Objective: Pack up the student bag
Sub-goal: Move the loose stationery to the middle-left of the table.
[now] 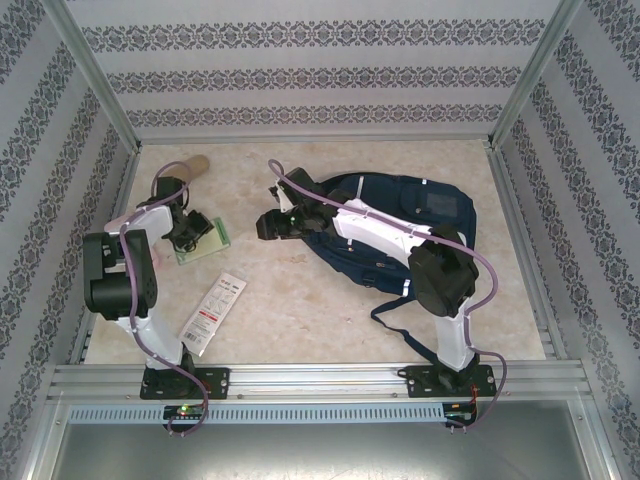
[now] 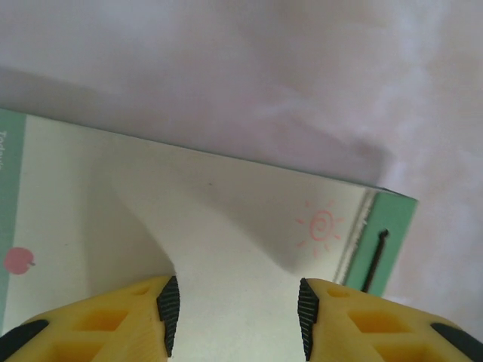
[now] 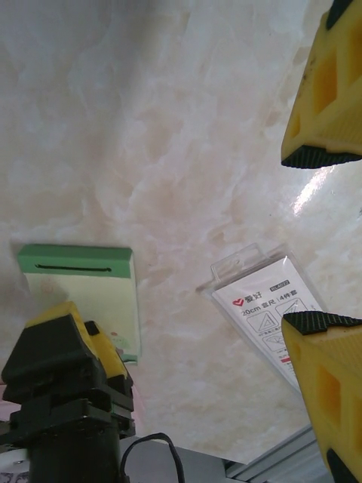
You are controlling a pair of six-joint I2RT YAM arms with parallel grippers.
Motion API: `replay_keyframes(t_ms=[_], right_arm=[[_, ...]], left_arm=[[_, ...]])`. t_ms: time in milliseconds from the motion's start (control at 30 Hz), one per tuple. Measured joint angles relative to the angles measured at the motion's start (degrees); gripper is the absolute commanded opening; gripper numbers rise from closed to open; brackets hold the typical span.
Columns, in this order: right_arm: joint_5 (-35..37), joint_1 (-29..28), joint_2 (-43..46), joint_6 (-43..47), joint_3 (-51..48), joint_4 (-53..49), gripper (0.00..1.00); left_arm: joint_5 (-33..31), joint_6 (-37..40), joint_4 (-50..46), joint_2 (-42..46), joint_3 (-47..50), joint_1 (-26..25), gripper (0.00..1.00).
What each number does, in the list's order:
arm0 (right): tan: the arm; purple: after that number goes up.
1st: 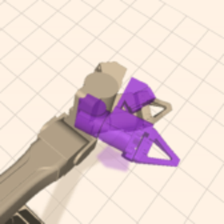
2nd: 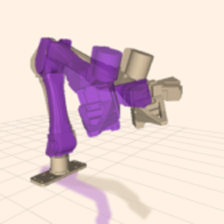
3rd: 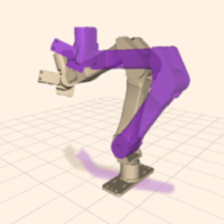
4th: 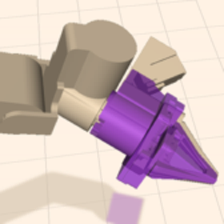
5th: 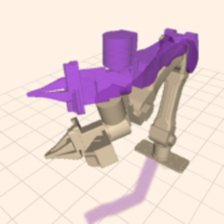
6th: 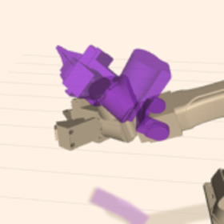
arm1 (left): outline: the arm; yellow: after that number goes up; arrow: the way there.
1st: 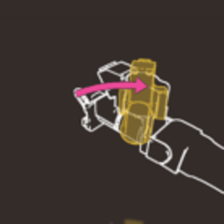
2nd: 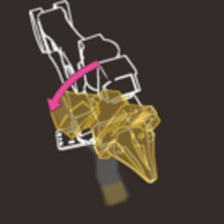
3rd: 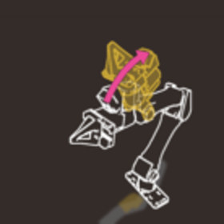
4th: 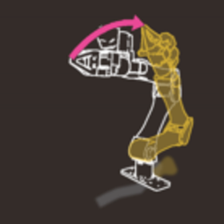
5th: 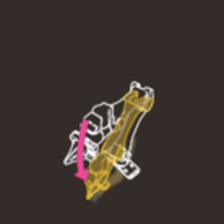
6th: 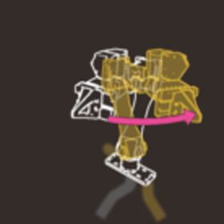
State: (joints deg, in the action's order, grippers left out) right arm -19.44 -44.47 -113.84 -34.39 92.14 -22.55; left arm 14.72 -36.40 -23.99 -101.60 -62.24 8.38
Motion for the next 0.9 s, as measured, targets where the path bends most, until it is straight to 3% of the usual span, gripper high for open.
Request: replay_keyframes(t_ms=[367, 533, 733, 900], right_arm=[[0.0, 1.7, -0.4, -1.8, -1.2, 2.2, 0.54], [0.0, 2.7, -4.5, -2.2, 0.8, 2.9, 0.53], [0.1, 3.2, -10.3, -3.0, 3.9, 3.1, 0.52], [0.5, 3.2, -13.3, -3.0, 6.6, 3.0, 0.52]], left_arm=[[5.7, -4.5, 5.1, -1.9, -1.2, -12.1, 0.52], [4.4, -4.0, 1.2, -0.7, -3.7, -12.0, 0.56], [-0.7, -2.3, -1.9, 4.9, -2.7, -10.7, 0.52], [-4.9, -1.0, -3.2, 4.0, 0.4, -8.6, 0.5]])
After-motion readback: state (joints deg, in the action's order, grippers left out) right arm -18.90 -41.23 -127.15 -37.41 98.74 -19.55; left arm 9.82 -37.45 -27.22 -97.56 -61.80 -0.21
